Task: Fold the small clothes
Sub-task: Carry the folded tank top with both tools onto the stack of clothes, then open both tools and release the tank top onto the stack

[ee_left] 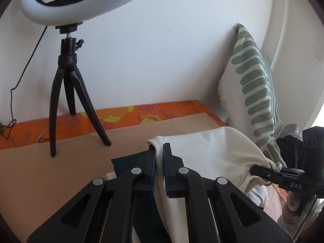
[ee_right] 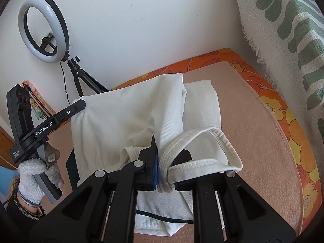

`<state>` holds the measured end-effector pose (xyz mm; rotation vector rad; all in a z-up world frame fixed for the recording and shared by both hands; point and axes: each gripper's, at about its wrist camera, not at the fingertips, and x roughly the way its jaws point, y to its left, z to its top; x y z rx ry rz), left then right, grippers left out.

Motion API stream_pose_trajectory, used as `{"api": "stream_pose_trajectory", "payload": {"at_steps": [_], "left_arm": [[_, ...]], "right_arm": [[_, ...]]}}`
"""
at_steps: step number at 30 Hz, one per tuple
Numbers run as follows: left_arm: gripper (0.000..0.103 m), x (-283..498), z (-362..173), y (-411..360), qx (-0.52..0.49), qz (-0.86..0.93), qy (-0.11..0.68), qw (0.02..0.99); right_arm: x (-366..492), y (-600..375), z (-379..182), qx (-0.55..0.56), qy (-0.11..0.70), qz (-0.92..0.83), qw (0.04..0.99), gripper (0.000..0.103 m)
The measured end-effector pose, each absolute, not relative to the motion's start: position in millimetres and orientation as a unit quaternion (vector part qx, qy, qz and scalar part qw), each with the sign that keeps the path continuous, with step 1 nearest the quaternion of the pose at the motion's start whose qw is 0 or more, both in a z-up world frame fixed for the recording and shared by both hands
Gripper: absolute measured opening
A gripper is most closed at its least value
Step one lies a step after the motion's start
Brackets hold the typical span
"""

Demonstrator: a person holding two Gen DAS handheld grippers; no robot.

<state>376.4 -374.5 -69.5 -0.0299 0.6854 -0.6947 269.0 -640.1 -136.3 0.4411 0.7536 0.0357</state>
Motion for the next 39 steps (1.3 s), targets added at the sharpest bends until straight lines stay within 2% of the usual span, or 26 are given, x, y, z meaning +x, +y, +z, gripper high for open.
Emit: {"api": "stream_pose_trajectory", "payload": {"at_steps": [6,8,10,11,12,14,16,18,20,22,26,28,35,37,39], "left_arm": [[0.007,376.8,-73.0,-383.8,0.022,-0.320,0.327,0.889],[0.010,375.9,-70.9,-384.3,0.031,-0.309,0.322,0.894],[0.015,375.6,-68.2,-382.0,0.036,-0.299,0.316,0.900],[0.022,375.8,-66.9,-380.6,0.036,-0.297,0.317,0.900],[0.027,376.2,-66.0,-378.9,0.034,-0.297,0.318,0.900],[0.052,375.9,-64.8,-376.2,0.036,-0.293,0.322,0.899],[0.057,373.1,-62.9,-373.9,0.039,-0.292,0.322,0.900],[0.059,369.4,-61.1,-372.8,0.042,-0.294,0.324,0.898],[0.071,364.2,-58.9,-372.6,0.048,-0.292,0.324,0.898],[0.074,357.9,-55.2,-372.5,0.056,-0.290,0.317,0.901],[0.081,345.7,-47.0,-369.9,0.064,-0.283,0.312,0.905],[0.081,339.4,-43.3,-367.3,0.068,-0.279,0.311,0.906],[0.081,311.8,-30.2,-354.1,0.080,-0.287,0.306,0.904],[0.081,304.1,-27.1,-349.4,0.080,-0.292,0.304,0.903],[0.081,295.8,-23.2,-344.6,0.082,-0.298,0.301,0.902]], "right_arm": [[268.3,-643.1,-141.1,0.206,0.374,-0.002,0.904,0.016],[265.9,-645.2,-141.0,0.202,0.375,-0.016,0.905,0.023],[262.4,-647.9,-140.4,0.196,0.375,-0.028,0.905,0.035],[260.4,-648.9,-140.1,0.195,0.376,-0.031,0.905,0.039],[258.5,-650.0,-139.9,0.195,0.377,-0.034,0.905,0.047],[254.1,-650.7,-138.5,0.191,0.377,-0.041,0.906,0.053],[250.1,-651.2,-135.9,0.187,0.376,-0.048,0.906,0.065],[246.4,-651.5,-133.2,0.188,0.375,-0.054,0.906,0.072],[241.8,-651.2,-129.7,0.190,0.372,-0.054,0.907,0.074],[236.9,-649.4,-126.1,0.187,0.370,-0.059,0.908,0.080],[227.3,-643.9,-116.8,0.169,0.363,-0.074,0.913,0.085],[221.9,-641.3,-111.2,0.163,0.357,-0.081,0.916,0.089],[203.6,-627.1,-83.8,0.132,0.332,-0.111,0.927,0.092],[198.1,-620.0,-76.1,0.119,0.323,-0.117,0.931,0.098],[190.6,-612.1,-67.8,0.111,0.311,-0.121,0.936,0.100]]}}
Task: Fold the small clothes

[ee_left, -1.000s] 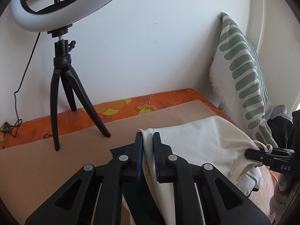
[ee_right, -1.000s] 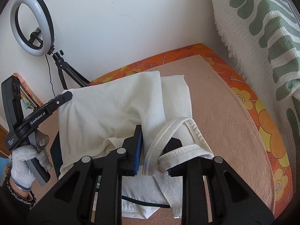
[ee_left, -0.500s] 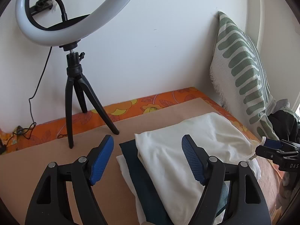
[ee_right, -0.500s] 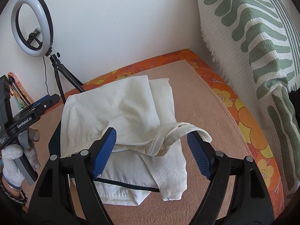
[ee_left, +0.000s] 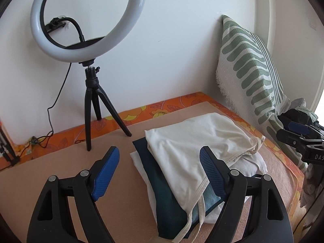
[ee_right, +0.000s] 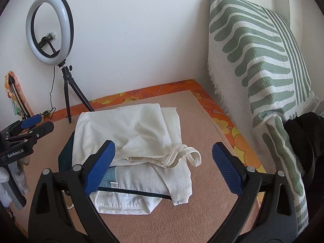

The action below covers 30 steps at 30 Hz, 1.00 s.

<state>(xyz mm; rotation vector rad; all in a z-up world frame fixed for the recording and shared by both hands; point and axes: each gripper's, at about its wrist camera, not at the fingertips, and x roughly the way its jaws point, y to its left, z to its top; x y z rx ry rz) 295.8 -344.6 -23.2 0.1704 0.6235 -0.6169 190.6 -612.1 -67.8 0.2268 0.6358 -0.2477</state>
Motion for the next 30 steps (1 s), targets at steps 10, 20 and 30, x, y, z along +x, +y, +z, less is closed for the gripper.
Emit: {"api": "stream_pose_trajectory", "payload": {"at_steps": [10,20,30], "left_arm": [[0.083,250.7,2.4,-311.0,0.090,-0.311,0.278,0.904],[0.095,201.4,22.9,-270.5,0.106,-0.302,0.244,0.915],[0.102,163.7,20.3,-233.9,0.105,-0.296,0.244,0.917]], "right_arm": [[164.9,-573.4,-33.9,0.095,0.279,-0.130,0.947,0.103],[130.8,-524.5,-12.9,0.093,0.257,-0.126,0.954,0.103],[101.2,-476.4,-16.3,0.072,0.251,-0.146,0.954,0.103]]}}
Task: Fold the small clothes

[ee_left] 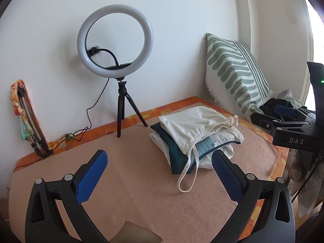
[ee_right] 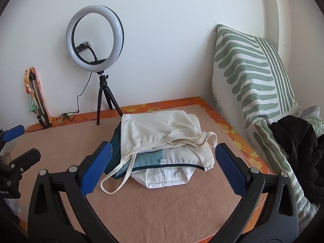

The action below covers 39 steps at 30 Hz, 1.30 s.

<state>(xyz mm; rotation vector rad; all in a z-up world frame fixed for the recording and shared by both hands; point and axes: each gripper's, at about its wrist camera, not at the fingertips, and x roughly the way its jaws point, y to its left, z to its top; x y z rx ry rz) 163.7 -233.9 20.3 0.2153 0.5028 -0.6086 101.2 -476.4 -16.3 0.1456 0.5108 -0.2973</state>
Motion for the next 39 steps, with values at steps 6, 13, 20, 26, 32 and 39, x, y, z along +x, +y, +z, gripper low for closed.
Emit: {"api": "stream_pose_trajectory", "payload": {"at_steps": [6,13,20,26,32,39], "left_arm": [[0.102,150.5,11.5,-215.5,0.096,-0.295,0.252,0.917],[0.102,143.7,1.8,-204.0,0.088,-0.292,0.260,0.916],[0.102,143.8,-15.8,-195.5,0.083,-0.282,0.264,0.918],[0.102,142.7,-27.3,-194.2,0.091,-0.274,0.269,0.919],[0.102,144.0,-29.6,-195.1,0.093,-0.276,0.270,0.918],[0.102,141.7,-27.4,-194.8,0.092,-0.278,0.266,0.918]], "right_arm": [[86.9,-462.2,-23.9,0.097,0.243,-0.154,0.953,0.103],[84.2,-447.1,-37.6,0.098,0.242,-0.156,0.953,0.103],[87.2,-445.6,-55.1,0.121,0.244,-0.154,0.950,0.103],[92.2,-442.8,-68.0,0.108,0.252,-0.157,0.949,0.103],[94.1,-443.8,-69.7,0.114,0.253,-0.155,0.948,0.103],[92.4,-445.8,-68.6,0.120,0.249,-0.161,0.948,0.103]]}}
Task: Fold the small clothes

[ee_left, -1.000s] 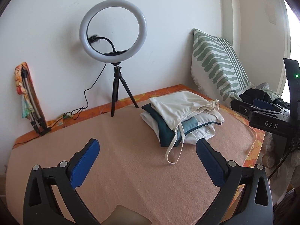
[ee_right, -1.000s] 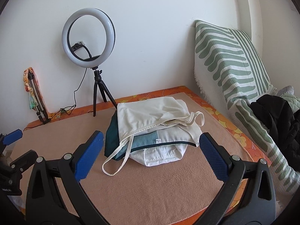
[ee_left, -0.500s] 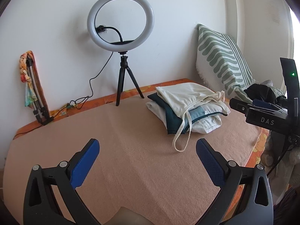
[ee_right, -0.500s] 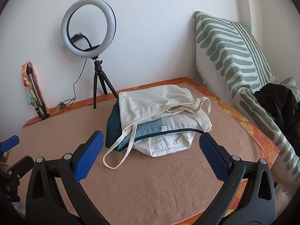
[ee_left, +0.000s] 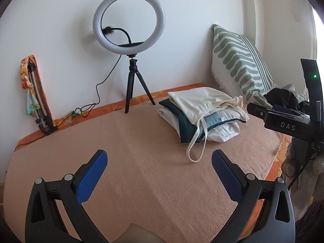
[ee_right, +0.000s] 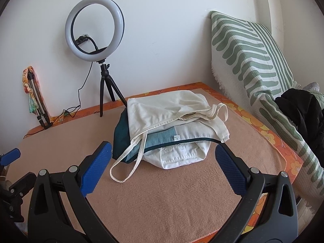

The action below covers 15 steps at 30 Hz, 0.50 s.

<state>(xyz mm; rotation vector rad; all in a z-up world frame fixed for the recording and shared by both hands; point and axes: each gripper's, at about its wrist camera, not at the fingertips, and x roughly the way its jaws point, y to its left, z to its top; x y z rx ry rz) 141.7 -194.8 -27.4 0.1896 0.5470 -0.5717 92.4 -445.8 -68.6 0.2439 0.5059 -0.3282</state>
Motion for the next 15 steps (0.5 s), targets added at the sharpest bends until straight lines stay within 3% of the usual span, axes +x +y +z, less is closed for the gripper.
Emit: {"api": "stream_pose_trajectory", "payload": {"at_steps": [15], "left_arm": [[0.102,139.6,-24.7,-191.9,0.090,-0.278,0.265,0.919]], "right_arm": [[90.7,-444.9,-65.3,0.127,0.247,-0.164,0.947,0.103]]}}
